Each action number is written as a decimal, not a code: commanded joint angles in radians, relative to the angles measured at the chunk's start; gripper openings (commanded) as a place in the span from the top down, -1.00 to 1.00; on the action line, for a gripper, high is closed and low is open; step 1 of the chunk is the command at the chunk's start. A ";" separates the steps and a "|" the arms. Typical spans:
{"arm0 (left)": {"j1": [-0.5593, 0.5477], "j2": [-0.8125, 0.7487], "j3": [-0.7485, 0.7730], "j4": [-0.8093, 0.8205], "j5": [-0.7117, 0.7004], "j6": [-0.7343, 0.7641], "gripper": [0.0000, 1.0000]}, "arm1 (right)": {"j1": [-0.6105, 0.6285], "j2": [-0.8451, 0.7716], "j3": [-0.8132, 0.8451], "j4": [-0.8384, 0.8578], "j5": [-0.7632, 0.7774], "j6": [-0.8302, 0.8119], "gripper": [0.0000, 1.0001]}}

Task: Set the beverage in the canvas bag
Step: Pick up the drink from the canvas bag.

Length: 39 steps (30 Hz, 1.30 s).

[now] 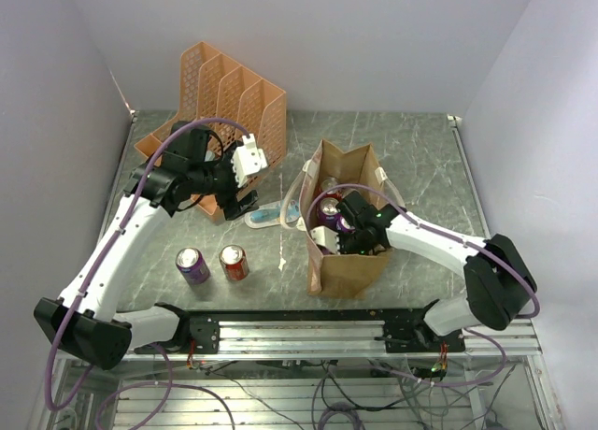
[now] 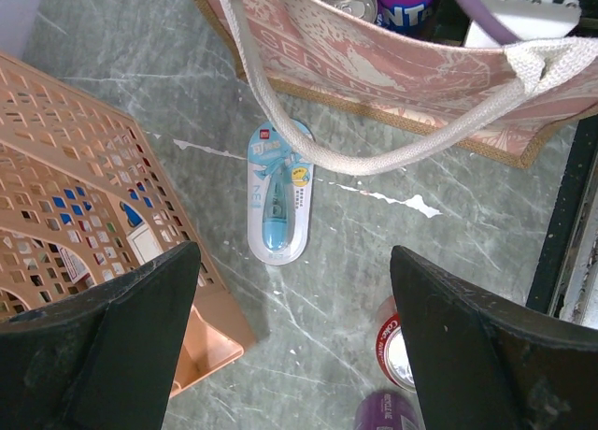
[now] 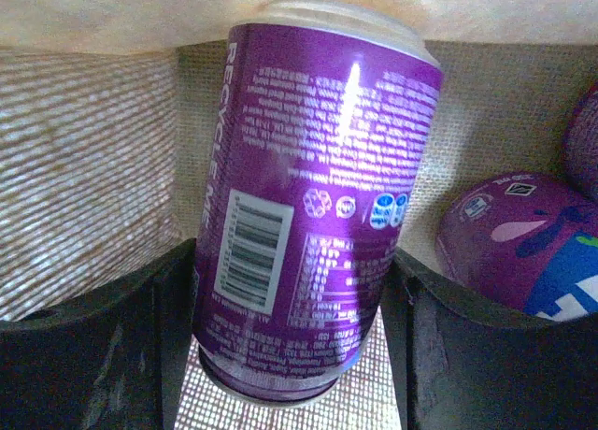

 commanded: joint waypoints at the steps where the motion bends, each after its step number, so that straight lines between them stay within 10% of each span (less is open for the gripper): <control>1: 0.010 0.010 0.011 0.020 0.029 0.026 -0.85 | 0.053 -0.066 0.047 -0.075 -0.139 0.059 0.64; 4: 0.010 0.018 0.018 0.020 0.030 0.034 -0.85 | 0.062 -0.099 0.075 -0.083 -0.146 0.092 1.00; 39: 0.009 0.046 0.062 0.147 0.115 -0.077 -0.76 | -0.012 -0.292 0.445 -0.029 -0.007 0.457 1.00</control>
